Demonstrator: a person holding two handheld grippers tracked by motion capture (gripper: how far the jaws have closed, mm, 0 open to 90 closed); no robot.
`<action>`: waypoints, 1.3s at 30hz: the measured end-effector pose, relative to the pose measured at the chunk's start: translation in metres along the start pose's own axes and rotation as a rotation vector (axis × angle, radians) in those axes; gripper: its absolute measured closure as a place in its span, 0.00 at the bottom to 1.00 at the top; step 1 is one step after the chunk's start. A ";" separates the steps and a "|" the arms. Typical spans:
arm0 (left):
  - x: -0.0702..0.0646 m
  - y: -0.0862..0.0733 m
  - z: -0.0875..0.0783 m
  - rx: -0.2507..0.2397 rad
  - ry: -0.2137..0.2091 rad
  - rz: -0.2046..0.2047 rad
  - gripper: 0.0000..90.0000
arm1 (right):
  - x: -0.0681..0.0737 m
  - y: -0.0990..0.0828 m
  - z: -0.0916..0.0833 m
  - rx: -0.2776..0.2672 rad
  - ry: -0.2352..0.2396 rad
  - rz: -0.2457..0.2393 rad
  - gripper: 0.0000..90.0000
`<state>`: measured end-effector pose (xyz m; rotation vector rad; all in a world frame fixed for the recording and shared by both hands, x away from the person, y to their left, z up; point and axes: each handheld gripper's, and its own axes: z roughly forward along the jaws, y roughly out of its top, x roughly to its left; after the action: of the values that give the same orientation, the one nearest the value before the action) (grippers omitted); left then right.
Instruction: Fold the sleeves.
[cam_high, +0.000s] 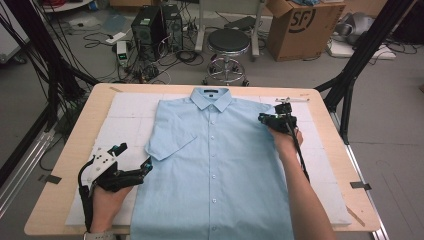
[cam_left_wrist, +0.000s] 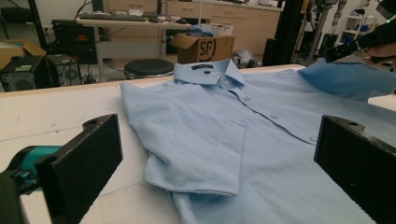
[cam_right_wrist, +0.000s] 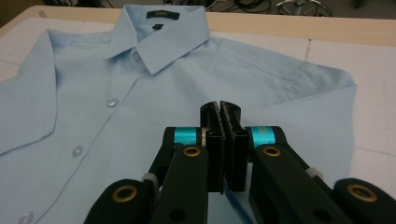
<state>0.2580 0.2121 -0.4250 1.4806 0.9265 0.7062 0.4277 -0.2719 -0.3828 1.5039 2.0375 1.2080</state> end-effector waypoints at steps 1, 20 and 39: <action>0.000 0.000 0.000 0.001 0.000 0.000 0.02 | 0.003 -0.001 0.003 -0.004 0.003 0.004 0.99; 0.000 -0.001 0.001 0.008 0.005 0.003 0.02 | 0.056 -0.024 0.050 0.031 -0.025 -0.033 0.99; 0.001 -0.001 -0.001 0.005 0.009 0.000 0.02 | 0.079 -0.038 0.070 0.017 -0.041 -0.017 0.97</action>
<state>0.2574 0.2135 -0.4258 1.4827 0.9350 0.7117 0.4214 -0.1740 -0.4369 1.5031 2.0352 1.1470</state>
